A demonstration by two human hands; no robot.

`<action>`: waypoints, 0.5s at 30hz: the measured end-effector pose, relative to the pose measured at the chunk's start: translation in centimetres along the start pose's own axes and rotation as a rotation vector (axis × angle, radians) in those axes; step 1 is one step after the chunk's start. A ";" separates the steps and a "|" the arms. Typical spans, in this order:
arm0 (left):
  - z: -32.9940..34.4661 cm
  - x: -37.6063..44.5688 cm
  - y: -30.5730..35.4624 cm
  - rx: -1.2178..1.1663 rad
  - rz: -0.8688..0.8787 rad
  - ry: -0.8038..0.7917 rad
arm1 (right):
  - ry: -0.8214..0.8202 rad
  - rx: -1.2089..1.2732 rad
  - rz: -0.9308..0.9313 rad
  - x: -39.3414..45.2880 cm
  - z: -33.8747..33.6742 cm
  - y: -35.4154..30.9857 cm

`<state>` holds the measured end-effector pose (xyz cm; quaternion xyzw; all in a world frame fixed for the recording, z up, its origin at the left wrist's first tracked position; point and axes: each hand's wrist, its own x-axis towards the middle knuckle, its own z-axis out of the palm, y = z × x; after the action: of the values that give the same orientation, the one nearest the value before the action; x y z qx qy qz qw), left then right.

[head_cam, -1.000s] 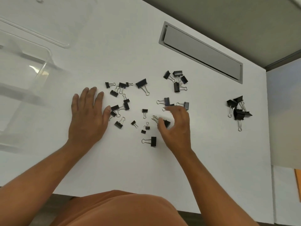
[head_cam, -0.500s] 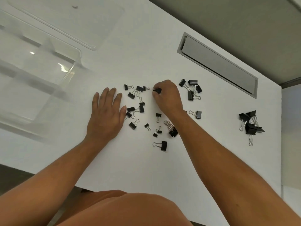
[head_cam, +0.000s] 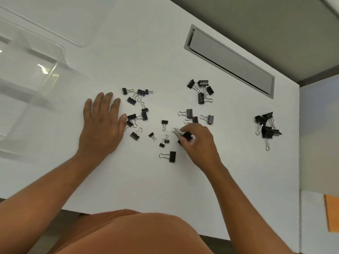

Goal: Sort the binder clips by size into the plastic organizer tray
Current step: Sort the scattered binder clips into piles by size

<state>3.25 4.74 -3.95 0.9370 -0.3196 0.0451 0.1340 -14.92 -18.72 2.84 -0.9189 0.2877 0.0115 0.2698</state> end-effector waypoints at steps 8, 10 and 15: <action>0.1 -0.1 0.0 -0.036 0.008 0.032 | 0.135 -0.219 -0.137 -0.6 4.2 1.1; 0.0 -0.1 0.1 -0.060 0.008 0.051 | 0.181 -0.239 -0.181 -0.9 4.7 1.6; -0.9 -0.5 0.5 -0.130 0.109 0.176 | 0.232 -0.196 -0.260 -1.4 5.0 3.2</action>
<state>2.57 4.89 -3.07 0.9000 -0.3591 0.1135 0.2193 -17.08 -17.67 -2.74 -0.9653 0.1932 -0.1017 0.1434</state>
